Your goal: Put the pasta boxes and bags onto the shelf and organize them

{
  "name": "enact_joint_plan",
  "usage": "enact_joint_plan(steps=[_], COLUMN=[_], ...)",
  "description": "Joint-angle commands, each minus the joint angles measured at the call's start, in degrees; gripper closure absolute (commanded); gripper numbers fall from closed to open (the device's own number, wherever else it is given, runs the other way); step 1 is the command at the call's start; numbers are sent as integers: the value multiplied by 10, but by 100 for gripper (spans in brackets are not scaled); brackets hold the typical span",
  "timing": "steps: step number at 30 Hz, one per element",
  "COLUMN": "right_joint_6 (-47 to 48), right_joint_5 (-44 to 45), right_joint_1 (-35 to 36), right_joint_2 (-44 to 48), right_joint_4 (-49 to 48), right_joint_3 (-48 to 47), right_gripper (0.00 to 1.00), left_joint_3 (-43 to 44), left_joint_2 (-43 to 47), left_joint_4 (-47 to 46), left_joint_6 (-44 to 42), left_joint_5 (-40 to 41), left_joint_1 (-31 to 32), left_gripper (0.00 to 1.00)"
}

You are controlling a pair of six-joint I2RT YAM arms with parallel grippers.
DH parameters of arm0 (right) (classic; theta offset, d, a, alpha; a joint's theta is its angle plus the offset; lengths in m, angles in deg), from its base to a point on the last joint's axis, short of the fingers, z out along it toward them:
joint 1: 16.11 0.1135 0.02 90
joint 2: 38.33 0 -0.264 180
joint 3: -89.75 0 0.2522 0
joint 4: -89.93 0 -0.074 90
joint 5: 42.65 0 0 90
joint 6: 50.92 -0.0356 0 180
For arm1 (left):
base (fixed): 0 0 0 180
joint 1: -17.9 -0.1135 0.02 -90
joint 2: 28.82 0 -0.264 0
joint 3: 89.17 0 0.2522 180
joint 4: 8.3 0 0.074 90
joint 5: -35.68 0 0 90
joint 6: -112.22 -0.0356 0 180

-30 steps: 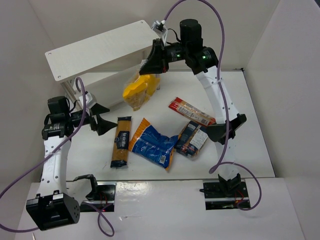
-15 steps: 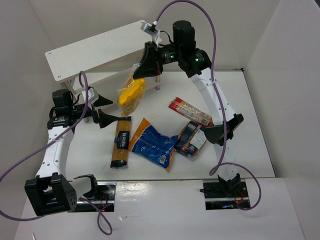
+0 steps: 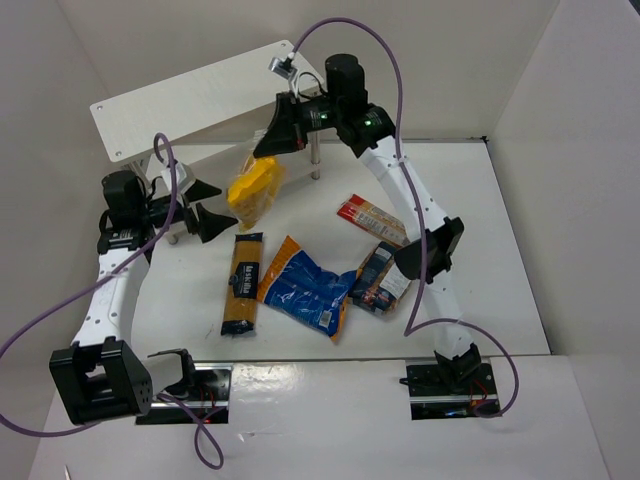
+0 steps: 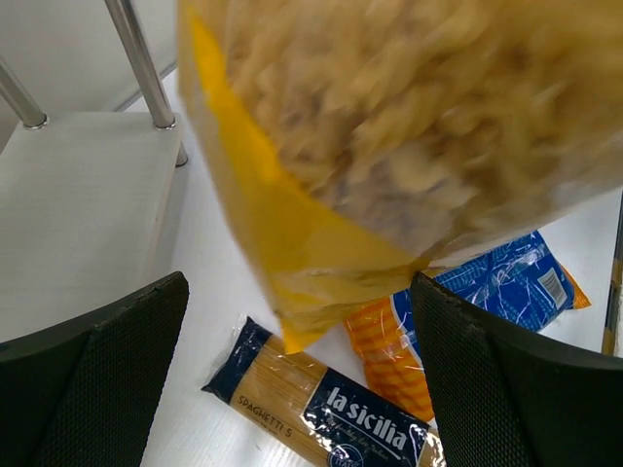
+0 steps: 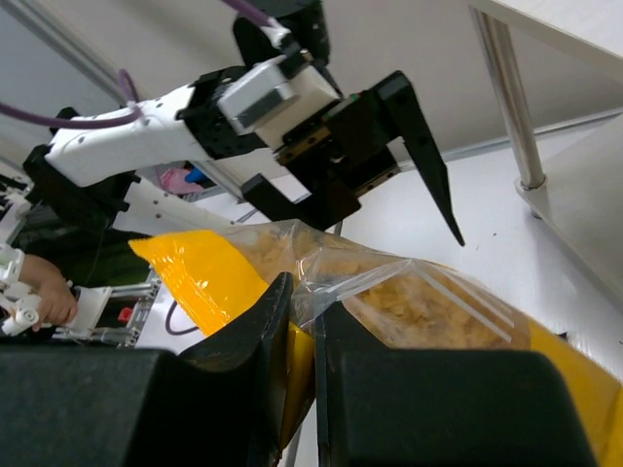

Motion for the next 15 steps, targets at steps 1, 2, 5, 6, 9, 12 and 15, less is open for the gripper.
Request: enact_joint_plan(steps=[1,2,5,6,9,12,15], right_joint_6=[-38,-38,-49,-49,-55,-61,-67], right_joint_5=[6,12,12,12,18,24,18], right_joint_1=[12,12,12,12,17,30,45], right_joint_2=[6,-1,-13,-13,-20,-25,-30], right_joint_4=[-99,-106,-112,-112,-117,-122,-122], right_joint_3=[-65,-81,-105,-105,-120,-132,-150], right_gripper=[100,100,100,100,100,100,100], left_joint_3=[-5,-11,-12,-12,-6,-6,-6], left_joint_2=[-2,-2,-2,-2,-2,-7,-7], left_joint_4=[-45,-45,-15,-15,4,4,4], left_joint_6=[17,17,-14,-14,-31,-36,-36], left_joint_5=[-21,-26,-38,-43,-57,-58,-58], left_joint_1=[1,1,1,1,1,1,1], left_gripper=[0,0,0,0,0,0,0])
